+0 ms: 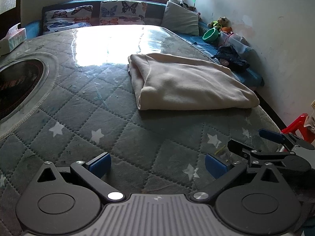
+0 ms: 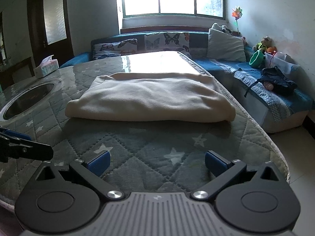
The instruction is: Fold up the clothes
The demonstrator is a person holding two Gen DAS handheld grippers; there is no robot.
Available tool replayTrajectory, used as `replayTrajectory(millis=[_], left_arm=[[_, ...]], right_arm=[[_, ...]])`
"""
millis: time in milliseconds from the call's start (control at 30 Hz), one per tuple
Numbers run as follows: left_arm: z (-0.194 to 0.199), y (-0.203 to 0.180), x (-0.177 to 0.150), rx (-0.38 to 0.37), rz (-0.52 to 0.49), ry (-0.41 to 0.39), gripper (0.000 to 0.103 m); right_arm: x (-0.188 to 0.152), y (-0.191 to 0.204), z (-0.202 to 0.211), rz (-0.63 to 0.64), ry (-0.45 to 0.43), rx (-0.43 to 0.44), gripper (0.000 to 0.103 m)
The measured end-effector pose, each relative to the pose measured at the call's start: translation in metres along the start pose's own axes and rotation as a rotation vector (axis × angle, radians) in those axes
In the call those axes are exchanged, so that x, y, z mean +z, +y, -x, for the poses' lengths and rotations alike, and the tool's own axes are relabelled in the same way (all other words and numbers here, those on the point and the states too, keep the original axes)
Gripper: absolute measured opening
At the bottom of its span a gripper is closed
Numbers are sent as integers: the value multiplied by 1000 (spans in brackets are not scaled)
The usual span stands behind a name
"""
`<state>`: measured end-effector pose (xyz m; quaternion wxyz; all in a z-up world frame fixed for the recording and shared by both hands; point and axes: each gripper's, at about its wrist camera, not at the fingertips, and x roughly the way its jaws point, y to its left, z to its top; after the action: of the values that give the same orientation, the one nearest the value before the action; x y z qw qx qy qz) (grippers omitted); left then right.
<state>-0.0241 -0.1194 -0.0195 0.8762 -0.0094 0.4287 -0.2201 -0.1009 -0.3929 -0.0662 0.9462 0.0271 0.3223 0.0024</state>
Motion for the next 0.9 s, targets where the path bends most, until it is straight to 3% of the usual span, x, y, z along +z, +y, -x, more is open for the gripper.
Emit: replayTrajectory(millis=[900], left_arm=[[-13,-5,18,10,-8,32,103]], right_arm=[[14,-6,-10,-6,24,4,103]])
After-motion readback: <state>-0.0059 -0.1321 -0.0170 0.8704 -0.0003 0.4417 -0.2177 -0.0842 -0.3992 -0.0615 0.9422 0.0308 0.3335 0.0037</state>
